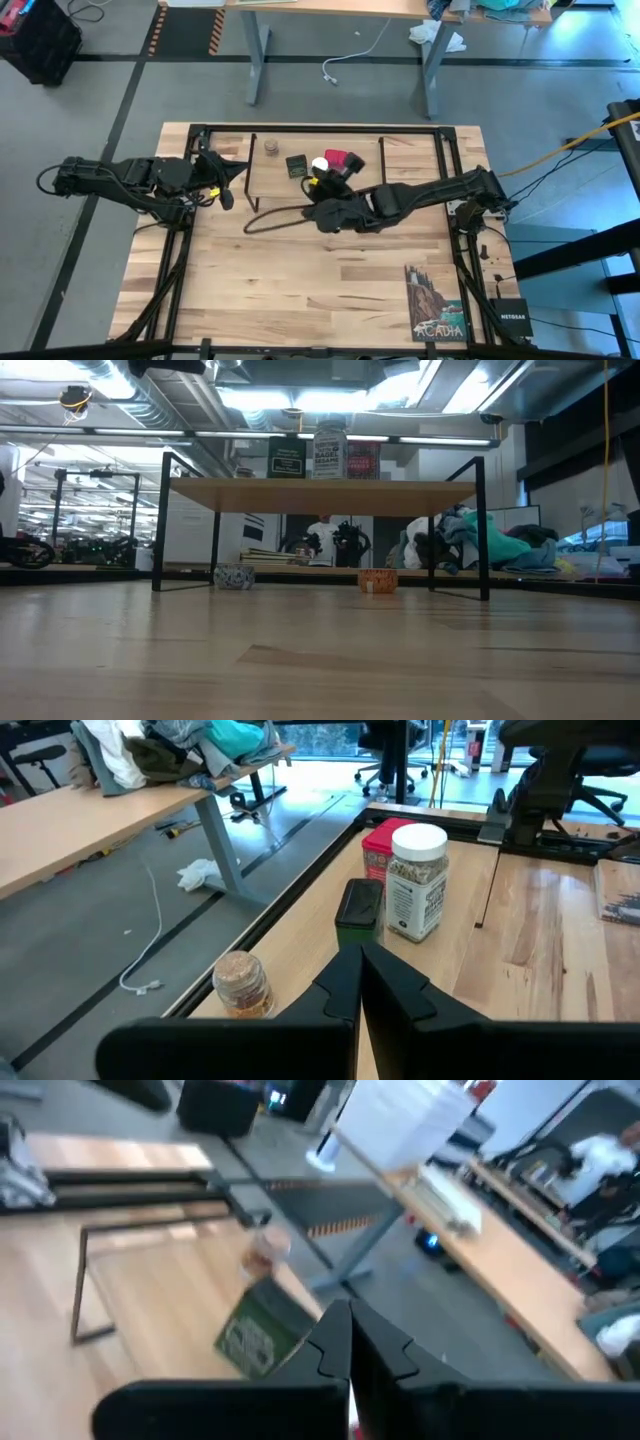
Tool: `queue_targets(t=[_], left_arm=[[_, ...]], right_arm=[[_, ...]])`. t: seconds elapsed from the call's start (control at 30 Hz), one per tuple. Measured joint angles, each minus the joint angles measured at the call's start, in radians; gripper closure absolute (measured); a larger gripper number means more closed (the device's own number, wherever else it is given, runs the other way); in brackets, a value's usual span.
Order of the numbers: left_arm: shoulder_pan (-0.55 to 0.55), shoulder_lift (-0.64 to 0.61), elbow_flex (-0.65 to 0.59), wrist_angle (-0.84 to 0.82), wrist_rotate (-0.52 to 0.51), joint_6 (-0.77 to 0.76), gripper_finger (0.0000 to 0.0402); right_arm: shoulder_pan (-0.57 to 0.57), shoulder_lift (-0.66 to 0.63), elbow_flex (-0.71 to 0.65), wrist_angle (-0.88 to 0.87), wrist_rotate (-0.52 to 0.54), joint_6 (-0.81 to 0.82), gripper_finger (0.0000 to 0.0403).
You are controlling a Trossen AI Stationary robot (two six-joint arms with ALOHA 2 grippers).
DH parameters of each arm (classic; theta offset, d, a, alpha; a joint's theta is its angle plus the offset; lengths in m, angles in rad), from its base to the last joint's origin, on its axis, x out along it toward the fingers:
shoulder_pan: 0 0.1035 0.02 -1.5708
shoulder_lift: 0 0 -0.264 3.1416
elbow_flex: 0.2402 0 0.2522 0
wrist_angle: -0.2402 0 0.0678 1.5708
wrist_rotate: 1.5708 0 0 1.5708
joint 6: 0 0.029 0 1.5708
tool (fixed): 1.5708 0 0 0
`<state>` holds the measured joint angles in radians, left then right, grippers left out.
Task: Shelf spices
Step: Adjust the seasoning bottle and cans on the shelf
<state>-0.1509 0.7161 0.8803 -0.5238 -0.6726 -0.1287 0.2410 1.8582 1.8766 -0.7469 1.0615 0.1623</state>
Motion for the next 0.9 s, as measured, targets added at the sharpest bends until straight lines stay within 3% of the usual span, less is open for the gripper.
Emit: queue_targets(t=[0.23,0.33,0.57,0.7,0.9], left_arm=[[0.000,0.000,0.000,0.001,0.000,-0.003,0.0398],[0.000,0.000,0.000,0.002,0.000,-0.003,0.0398],[0.000,0.000,0.000,0.003,0.000,-0.006,0.0398],[0.000,0.000,0.000,0.002,0.000,-0.010,0.0398],[0.000,0.000,0.000,-0.018,0.001,-0.016,0.0398]], right_arm=[[-0.007,-0.009,0.027,-0.486,-0.028,0.376,0.0403],[-0.005,-0.010,0.027,-0.615,-0.050,0.504,0.0403],[-0.018,-0.008,-0.066,-0.577,-0.139,0.538,0.0403],[-0.019,-0.011,-0.146,-0.465,-0.111,0.540,0.0403],[-0.047,-0.058,-0.225,-0.392,-0.156,0.542,0.0403]])
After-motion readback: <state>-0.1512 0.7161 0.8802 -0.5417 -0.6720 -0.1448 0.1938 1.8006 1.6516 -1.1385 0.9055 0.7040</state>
